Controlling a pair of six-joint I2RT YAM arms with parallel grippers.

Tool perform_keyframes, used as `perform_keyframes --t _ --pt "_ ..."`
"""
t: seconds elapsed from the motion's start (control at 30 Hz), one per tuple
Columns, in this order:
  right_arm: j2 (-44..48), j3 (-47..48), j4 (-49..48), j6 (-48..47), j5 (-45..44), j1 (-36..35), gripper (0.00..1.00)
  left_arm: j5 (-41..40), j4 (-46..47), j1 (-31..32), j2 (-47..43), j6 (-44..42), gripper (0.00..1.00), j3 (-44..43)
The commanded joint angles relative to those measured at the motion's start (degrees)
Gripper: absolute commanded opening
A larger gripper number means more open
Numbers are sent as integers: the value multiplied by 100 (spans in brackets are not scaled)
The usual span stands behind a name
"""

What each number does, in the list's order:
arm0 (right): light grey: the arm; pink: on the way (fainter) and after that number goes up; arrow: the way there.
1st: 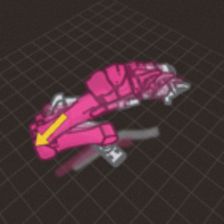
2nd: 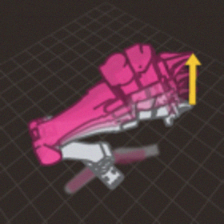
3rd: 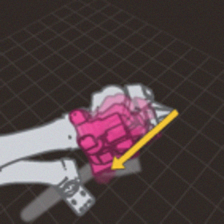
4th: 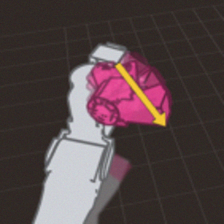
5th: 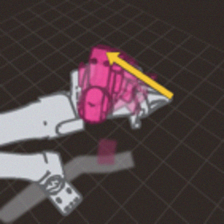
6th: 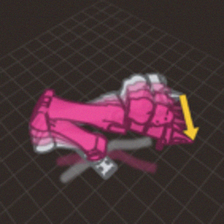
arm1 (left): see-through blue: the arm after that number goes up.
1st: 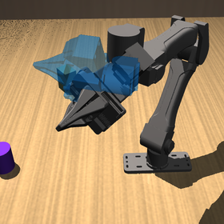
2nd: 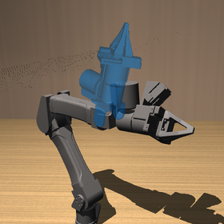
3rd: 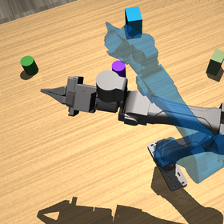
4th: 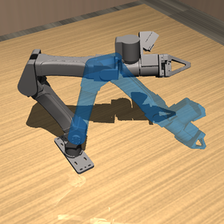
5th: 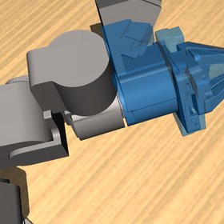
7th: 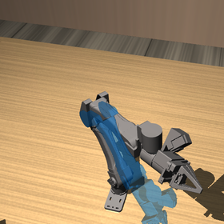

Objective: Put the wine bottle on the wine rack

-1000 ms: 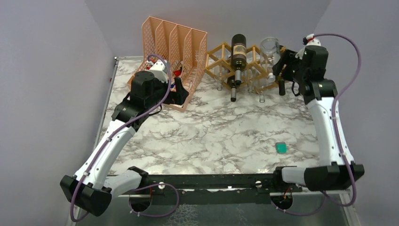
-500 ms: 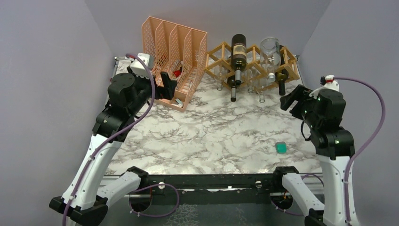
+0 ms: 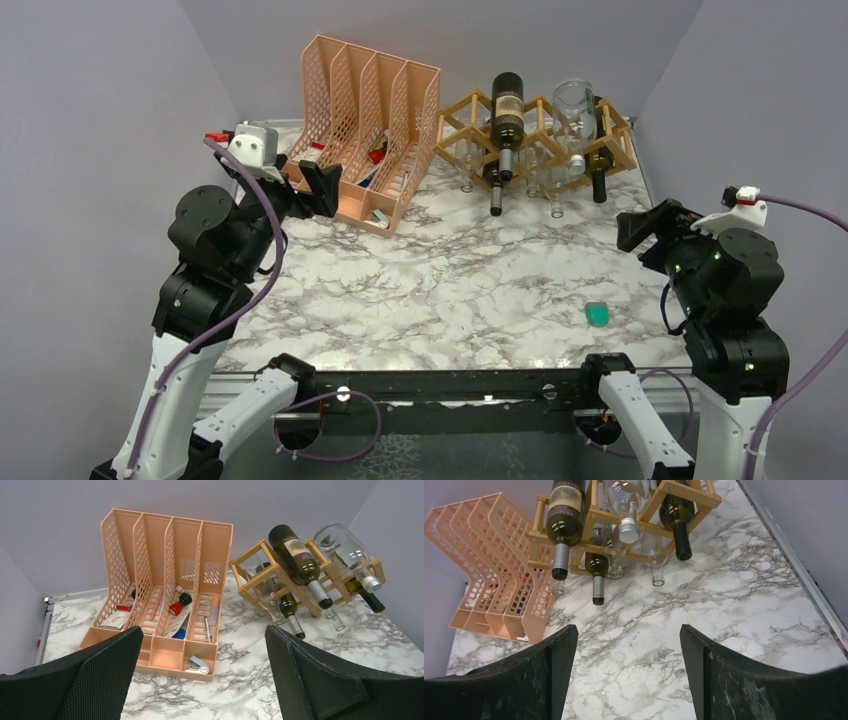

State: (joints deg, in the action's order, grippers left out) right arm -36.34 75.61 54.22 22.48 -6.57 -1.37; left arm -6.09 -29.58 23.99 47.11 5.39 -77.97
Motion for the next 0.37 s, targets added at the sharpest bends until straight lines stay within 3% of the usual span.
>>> perform_keyframes --t 0.0,0.33 --pt "125 251 212 -68 -96 40 78 -237 -115 -34 -96 -135 99 -98" --pt "254 -49 140 -245 79 40 79 -119 -127 -33 -38 -21 99 -25"
